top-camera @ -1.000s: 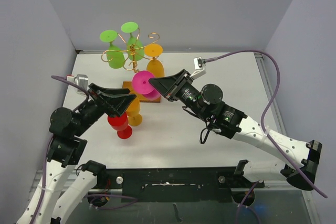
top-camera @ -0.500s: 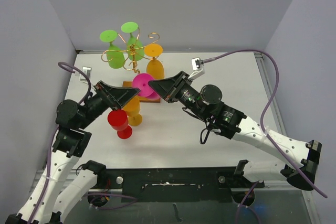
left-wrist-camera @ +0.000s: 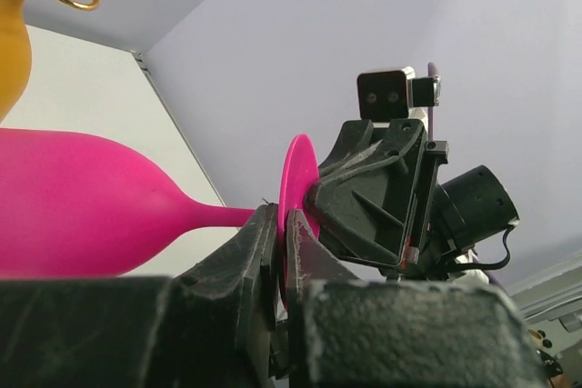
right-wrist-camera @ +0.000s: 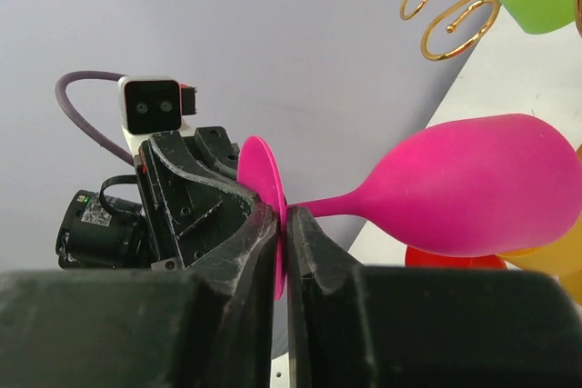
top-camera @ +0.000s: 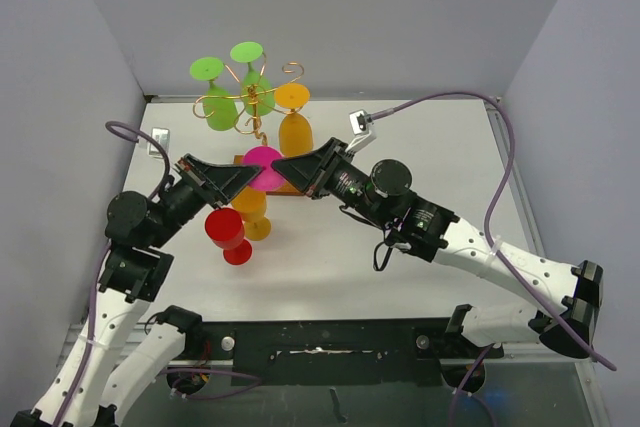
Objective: Place the wine glass upside down on the wine glass rack
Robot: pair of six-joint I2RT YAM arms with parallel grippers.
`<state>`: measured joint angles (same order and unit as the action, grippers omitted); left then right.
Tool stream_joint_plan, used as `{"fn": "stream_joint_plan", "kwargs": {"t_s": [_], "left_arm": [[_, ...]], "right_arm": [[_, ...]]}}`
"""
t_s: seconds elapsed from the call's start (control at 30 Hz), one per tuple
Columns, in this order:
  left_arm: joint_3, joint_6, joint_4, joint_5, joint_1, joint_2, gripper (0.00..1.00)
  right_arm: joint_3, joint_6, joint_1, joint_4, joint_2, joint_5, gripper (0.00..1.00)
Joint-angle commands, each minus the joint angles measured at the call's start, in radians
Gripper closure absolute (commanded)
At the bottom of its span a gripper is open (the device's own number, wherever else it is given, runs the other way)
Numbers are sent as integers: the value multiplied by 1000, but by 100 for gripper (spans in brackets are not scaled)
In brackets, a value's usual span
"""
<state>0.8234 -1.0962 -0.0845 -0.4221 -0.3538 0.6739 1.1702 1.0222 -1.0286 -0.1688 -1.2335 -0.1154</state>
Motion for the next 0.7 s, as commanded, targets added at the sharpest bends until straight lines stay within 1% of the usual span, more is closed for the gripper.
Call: {"fn": "stream_joint_plan", "kwargs": {"t_s": [0.0, 0.1, 0.17, 0.2, 0.27, 0.33, 0.4, 0.47, 0.57, 0.67], "left_arm": [[41, 48, 10, 64, -2, -25, 100], [78, 72, 71, 116, -2, -28, 100], [118, 96, 149, 182, -2, -28, 100], [137, 107, 181, 215, -2, -28, 100], [175, 120, 256, 305, -2, -31, 100], [207, 117, 330, 411, -2, -35, 100], [235, 107, 390, 526, -2, -40, 100], [250, 92, 432, 607, -2, -43, 100], [267, 71, 470, 691, -2, -43, 100], [285, 64, 485, 743, -3, -31, 100]], "right_arm": [[42, -17, 1, -49, 5, 15, 89], [41, -16, 1, -34, 14, 3, 66], [33, -17, 2, -30, 27, -7, 54], [26, -16, 1, -30, 35, -14, 48], [9, -17, 1, -29, 58, -32, 41], [-9, -16, 2, -25, 79, -55, 38], [-21, -16, 1, -18, 96, -73, 38], [-30, -15, 1, -7, 111, -86, 38], [-36, -13, 2, 9, 129, -104, 38], [-45, -12, 1, 18, 142, -117, 38]]}}
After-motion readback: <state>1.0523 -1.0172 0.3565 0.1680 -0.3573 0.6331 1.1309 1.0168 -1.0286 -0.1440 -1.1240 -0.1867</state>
